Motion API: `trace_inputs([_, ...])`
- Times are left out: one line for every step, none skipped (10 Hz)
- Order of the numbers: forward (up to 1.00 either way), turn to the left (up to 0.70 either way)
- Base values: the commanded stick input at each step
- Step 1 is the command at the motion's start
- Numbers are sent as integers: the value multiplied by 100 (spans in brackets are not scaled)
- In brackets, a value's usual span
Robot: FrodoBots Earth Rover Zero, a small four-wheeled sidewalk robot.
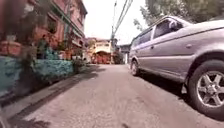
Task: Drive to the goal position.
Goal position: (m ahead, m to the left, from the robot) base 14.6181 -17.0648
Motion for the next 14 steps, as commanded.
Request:
trace_inputs([70,2])
trace_inputs([70,2])
trace_inputs([70,2])
trace_inputs([70,2])
trace_inputs([70,3])
trace_inputs([70,3])
trace_inputs([70,2])
trace_inputs([70,2])
trace_inputs([70,2])
trace_inputs([70,3])
trace_inputs([70,2])
trace_inputs([70,2])
trace_inputs([70,2])
trace_inputs([70,3])
